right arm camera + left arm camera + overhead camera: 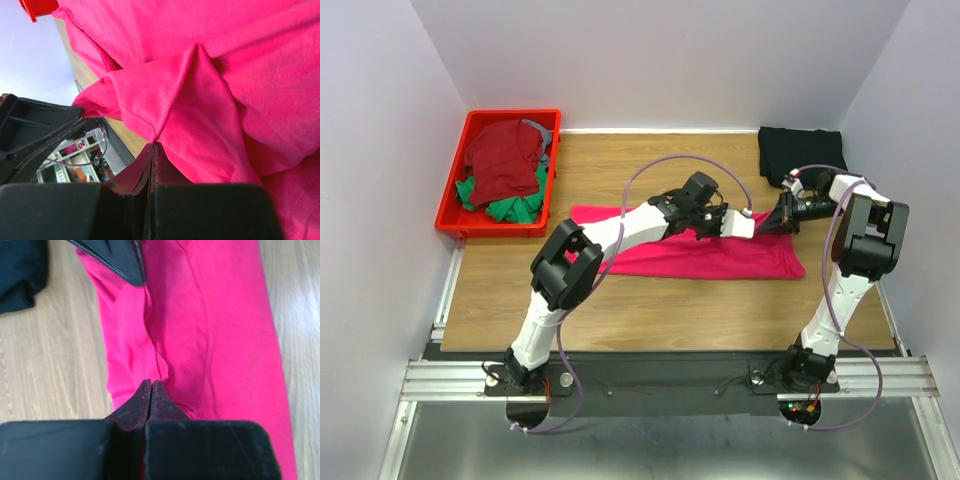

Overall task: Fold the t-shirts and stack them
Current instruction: Fold the tshirt

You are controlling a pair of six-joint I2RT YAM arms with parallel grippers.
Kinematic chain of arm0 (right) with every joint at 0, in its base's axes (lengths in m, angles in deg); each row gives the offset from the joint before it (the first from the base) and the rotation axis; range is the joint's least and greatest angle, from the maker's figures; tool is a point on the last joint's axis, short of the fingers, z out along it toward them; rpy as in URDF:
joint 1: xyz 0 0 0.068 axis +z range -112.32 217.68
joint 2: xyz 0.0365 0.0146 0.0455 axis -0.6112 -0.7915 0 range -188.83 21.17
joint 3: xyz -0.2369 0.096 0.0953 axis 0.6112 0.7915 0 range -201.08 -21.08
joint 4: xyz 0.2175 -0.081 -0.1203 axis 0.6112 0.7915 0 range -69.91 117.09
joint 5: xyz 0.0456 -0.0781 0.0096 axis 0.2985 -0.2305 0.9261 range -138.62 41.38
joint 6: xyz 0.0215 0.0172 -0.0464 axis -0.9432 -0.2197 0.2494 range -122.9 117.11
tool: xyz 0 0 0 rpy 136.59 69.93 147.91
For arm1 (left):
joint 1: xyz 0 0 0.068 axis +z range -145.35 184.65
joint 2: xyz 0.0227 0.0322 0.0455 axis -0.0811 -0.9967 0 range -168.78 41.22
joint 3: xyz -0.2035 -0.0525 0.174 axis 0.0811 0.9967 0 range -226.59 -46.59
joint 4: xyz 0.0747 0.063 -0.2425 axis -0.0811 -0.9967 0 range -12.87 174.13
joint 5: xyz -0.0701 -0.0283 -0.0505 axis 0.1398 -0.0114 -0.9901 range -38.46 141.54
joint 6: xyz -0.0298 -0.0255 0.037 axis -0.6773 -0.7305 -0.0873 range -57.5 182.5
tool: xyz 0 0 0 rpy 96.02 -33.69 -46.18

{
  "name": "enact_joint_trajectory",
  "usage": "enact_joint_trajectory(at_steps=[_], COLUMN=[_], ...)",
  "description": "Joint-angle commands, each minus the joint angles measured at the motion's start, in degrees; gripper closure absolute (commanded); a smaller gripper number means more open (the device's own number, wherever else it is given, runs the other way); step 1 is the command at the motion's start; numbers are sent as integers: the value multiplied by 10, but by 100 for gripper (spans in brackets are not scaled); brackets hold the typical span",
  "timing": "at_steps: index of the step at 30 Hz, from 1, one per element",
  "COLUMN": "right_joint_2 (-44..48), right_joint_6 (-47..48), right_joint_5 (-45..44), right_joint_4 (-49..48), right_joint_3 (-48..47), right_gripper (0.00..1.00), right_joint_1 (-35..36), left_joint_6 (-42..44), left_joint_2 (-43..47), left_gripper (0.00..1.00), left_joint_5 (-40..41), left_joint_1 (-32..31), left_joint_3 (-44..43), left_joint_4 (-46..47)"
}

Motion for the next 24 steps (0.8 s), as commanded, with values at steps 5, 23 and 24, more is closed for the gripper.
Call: enact_joint_trajectory(at_steps=[5,23,24], right_joint_2=[-4,9,11], right_joint_6=[-8,-18,-16], right_joint_5=[31,68,68], right_joint_4=[6,3,2], right_joint_3=[-73,-36,-29], right_gripper=[100,99,99], right_joint_1=[-1,3,2], left_joint_6=[-79,-149,-157], left_joint_2=[-42,73,88], left_gripper=[100,57,57], left_joint_5=[-10,-103,-102], left_joint_1=[13,89,93], left_joint_3=[-64,73,81], left_joint_4=[56,102,103])
